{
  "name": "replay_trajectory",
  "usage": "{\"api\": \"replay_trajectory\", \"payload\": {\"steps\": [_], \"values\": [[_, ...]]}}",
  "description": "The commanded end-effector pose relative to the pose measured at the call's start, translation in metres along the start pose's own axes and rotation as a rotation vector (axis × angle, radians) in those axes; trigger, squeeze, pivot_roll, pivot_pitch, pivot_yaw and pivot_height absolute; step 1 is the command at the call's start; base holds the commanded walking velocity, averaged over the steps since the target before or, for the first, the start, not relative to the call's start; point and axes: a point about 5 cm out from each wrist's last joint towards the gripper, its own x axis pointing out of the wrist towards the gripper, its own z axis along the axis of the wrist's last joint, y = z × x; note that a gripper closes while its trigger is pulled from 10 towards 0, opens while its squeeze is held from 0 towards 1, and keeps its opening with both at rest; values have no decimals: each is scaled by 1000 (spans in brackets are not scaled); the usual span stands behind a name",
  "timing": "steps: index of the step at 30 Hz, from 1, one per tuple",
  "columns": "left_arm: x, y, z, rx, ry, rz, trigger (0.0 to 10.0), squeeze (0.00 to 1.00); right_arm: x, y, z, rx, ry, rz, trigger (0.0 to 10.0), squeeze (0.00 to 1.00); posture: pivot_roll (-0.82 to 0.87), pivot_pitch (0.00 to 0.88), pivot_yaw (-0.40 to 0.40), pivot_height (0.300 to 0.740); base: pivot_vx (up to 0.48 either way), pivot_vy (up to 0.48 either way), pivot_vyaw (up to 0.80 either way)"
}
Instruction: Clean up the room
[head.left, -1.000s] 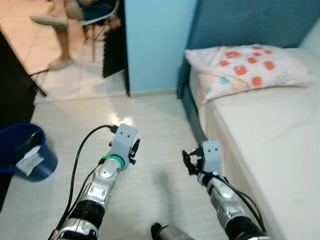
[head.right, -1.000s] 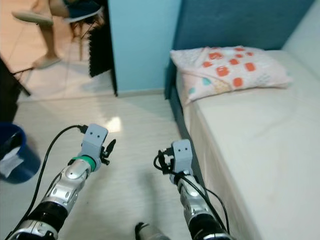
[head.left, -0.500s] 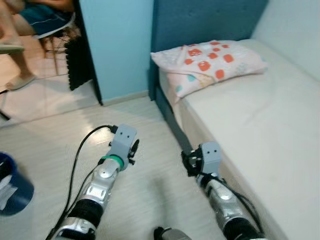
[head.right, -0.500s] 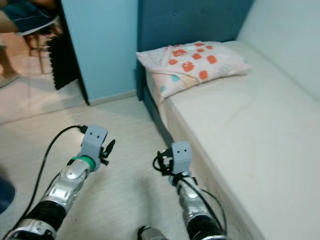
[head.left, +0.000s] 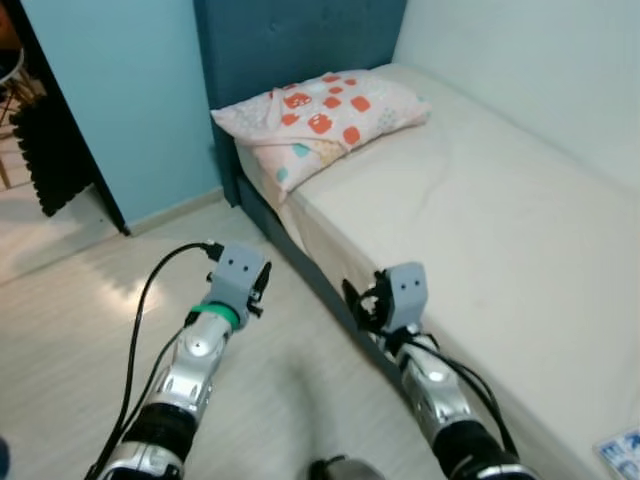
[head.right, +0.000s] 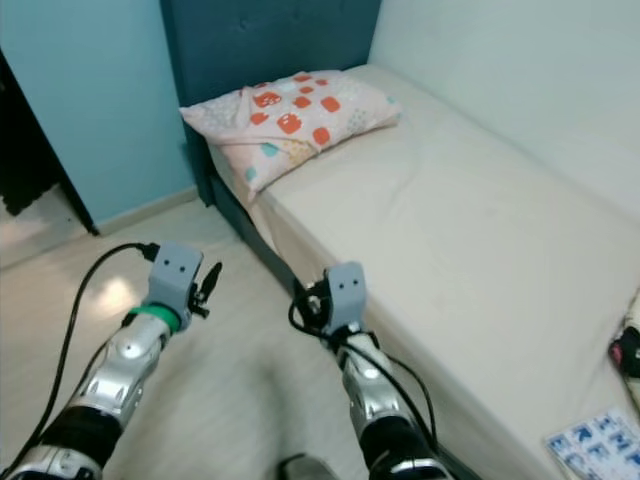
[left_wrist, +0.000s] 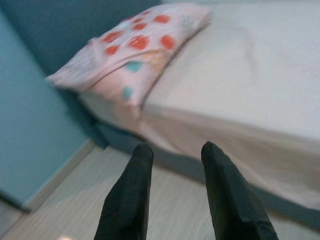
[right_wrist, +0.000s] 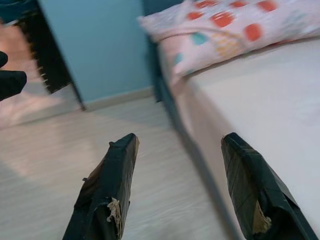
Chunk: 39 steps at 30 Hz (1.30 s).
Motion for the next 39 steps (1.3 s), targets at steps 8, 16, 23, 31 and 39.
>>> {"api": "replay_trajectory", "payload": {"steps": [8,16,23,31,39], "values": [[3,-3,22,12,-103,-2,10000,0,-7,-12,3,54,-27,-77,10000,0,-7,0,24,740,0,0,-775],[0,-5,6,-69,-5,-17,10000,0,-18,-21,2,49,-31,-125,10000,0,-28,10,33,740,0,0,-775],[0,-15,0,-190,70,-78,10000,0,-21,-23,4,47,-33,-136,10000,0,-35,20,34,740,0,0,-775],[6,-23,8,-281,69,-107,10000,0,-21,-23,8,39,-36,-138,10000,0,-41,25,32,740,0,0,-775],[9,-25,13,-317,79,-117,10000,0,-22,-23,9,38,-30,-141,10000,0,-41,23,34,740,0,0,-777]]}}
